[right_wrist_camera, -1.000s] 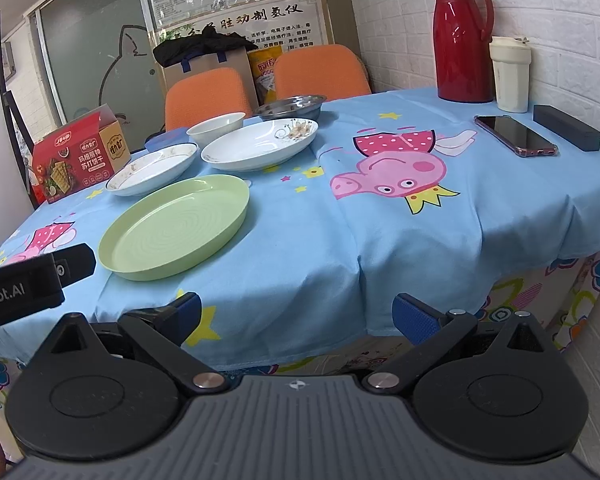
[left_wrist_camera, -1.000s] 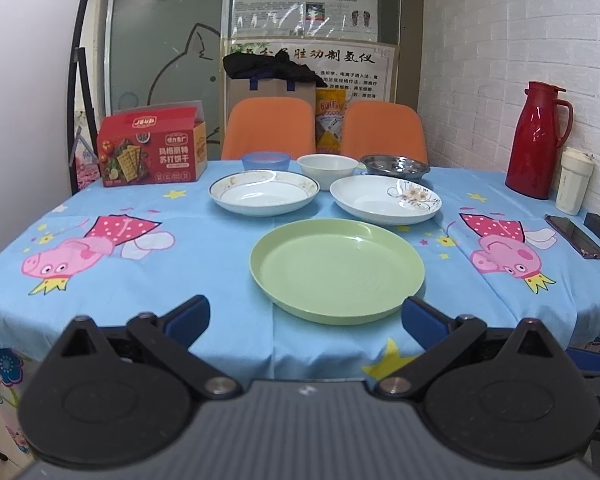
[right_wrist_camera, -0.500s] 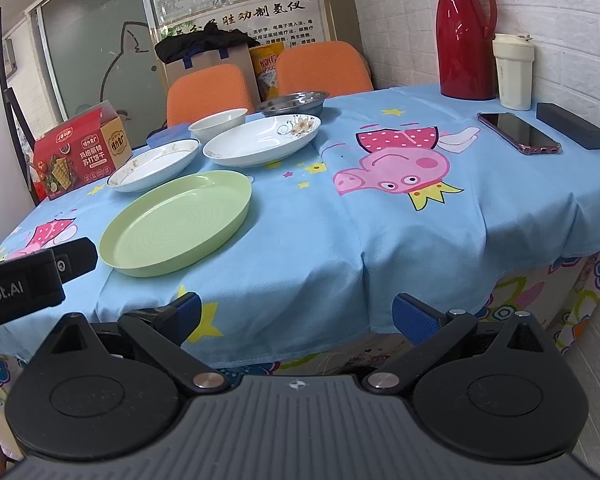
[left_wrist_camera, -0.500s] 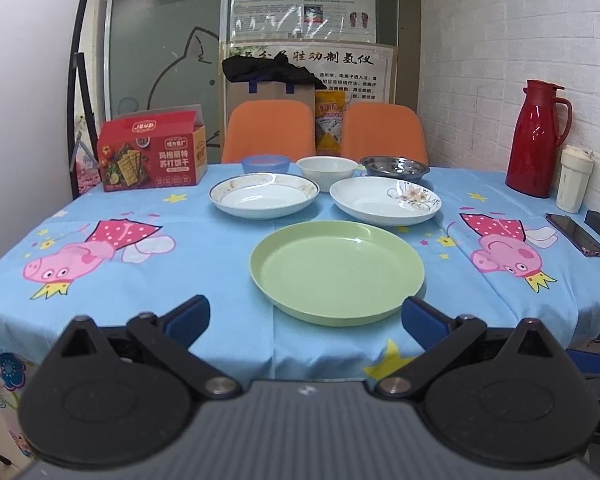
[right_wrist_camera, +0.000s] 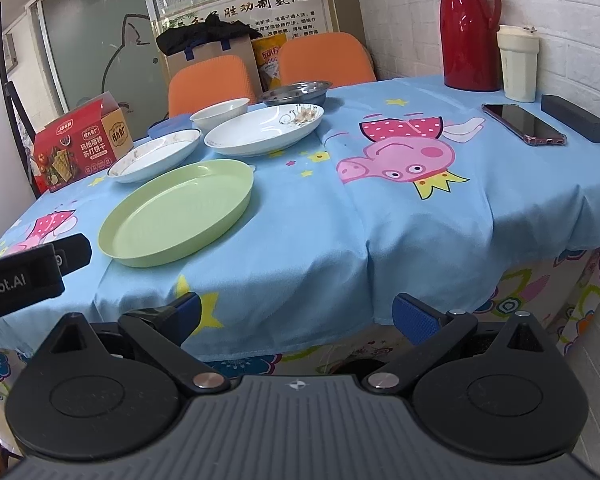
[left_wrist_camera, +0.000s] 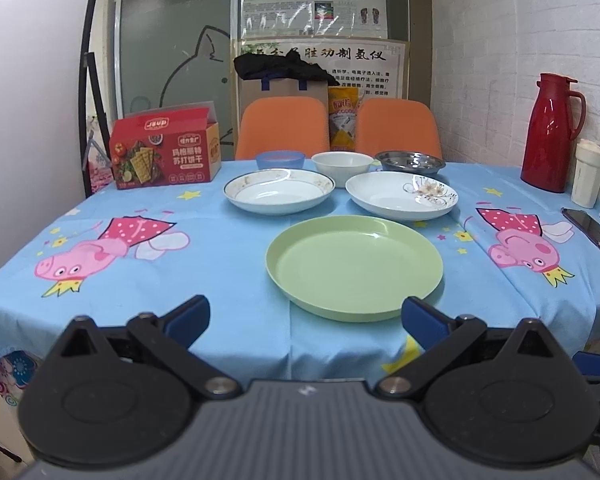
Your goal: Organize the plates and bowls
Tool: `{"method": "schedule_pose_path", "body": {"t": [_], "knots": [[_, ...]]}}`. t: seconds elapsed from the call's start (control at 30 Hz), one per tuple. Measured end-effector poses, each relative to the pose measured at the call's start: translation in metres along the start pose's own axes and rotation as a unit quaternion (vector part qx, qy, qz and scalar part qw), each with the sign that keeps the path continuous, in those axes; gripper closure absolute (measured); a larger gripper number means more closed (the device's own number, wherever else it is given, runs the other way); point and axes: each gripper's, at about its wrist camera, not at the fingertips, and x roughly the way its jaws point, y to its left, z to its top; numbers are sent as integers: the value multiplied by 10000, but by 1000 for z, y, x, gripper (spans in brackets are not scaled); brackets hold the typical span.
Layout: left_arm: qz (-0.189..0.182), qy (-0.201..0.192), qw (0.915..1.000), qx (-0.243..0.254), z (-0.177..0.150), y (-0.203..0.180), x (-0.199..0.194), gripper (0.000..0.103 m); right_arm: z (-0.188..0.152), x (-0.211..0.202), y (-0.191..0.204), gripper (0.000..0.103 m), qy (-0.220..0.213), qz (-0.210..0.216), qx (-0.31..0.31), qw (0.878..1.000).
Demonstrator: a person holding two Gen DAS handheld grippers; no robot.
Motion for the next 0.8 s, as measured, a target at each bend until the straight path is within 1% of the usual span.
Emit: {"method": "schedule_pose_path", "body": {"t": [0.6,0.8], "knots": [[-18,79,10000,-4,-2,0,4,2,0,3,0,0,41,-14,-43,10000],[-30,80,10000,12,3,0,11,2,1,4,-2,0,51,-18,-58,10000]]}}
